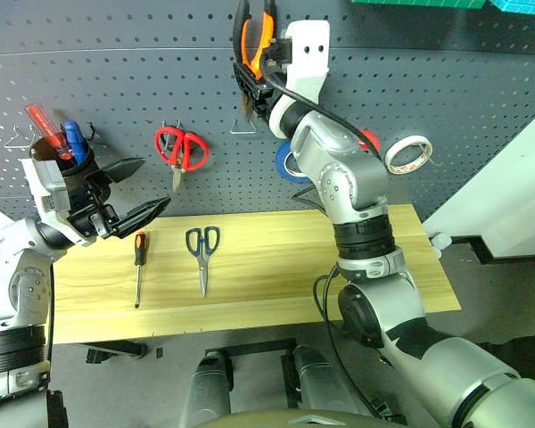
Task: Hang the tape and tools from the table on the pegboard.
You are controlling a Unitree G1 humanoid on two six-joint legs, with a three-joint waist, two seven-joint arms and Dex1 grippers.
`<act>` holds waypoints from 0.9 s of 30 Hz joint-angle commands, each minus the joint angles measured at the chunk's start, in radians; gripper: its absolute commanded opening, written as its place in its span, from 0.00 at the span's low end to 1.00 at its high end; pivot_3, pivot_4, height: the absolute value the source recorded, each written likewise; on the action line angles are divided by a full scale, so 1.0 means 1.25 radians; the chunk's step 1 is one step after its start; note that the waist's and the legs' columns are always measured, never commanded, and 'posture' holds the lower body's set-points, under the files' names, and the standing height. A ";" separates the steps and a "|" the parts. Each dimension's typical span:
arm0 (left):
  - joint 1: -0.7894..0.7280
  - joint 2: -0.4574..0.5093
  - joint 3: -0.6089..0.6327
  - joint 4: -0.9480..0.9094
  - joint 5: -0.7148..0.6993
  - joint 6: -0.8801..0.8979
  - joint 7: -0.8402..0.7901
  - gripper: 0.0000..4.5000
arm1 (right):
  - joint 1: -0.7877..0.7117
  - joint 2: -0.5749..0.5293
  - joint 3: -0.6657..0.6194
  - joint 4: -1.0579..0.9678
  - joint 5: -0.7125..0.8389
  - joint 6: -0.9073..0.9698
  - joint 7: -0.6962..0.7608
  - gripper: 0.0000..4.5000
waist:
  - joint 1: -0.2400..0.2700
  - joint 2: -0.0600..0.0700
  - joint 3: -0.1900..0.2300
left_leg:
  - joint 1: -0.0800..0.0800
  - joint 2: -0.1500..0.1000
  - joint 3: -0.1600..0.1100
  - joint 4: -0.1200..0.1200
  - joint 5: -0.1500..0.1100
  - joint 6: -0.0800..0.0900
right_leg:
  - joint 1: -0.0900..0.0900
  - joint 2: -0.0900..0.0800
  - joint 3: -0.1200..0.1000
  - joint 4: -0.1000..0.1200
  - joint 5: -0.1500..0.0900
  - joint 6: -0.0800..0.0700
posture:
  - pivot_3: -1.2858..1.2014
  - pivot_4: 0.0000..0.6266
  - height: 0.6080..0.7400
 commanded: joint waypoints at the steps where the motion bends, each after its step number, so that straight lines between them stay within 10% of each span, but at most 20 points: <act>1: -0.011 0.009 0.015 -0.004 0.005 -0.015 0.003 1.00 | -0.014 0.009 0.016 -0.004 -0.022 -0.024 -0.007 0.48 | 0.000 0.000 0.000 | 0.000 0.000 0.000 0.000 0.000 0.000 | 0.000 0.000 0.000 0.000 0.000 0.000 | 0.58 0.13 1.00; 9: -0.009 0.009 0.016 0.006 0.019 -0.025 0.001 1.00 | 0.016 0.030 0.050 -0.016 -0.048 0.005 -0.015 0.48 | 0.001 -0.001 -0.002 | 0.000 0.000 0.000 0.000 0.000 0.000 | 0.000 0.000 0.000 0.000 0.000 0.000 | 0.58 0.13 1.00; 17: -0.005 0.005 0.011 0.014 0.030 -0.035 -0.001 1.00 | 0.020 0.019 0.061 -0.036 -0.064 0.024 -0.006 1.00 | 0.002 -0.001 -0.004 | 0.000 0.000 0.000 0.000 0.000 0.000 | 0.000 0.000 0.000 0.000 0.000 0.000 | 0.58 0.13 1.00; 27: -0.006 -0.004 0.008 0.011 0.029 -0.035 0.007 1.00 | 0.017 -0.022 -0.009 -0.167 0.009 0.086 0.030 1.00 | 0.003 0.000 -0.007 | 0.000 0.000 0.000 0.000 0.000 0.000 | 0.000 0.000 0.000 0.000 0.000 0.000 | 0.57 0.14 1.00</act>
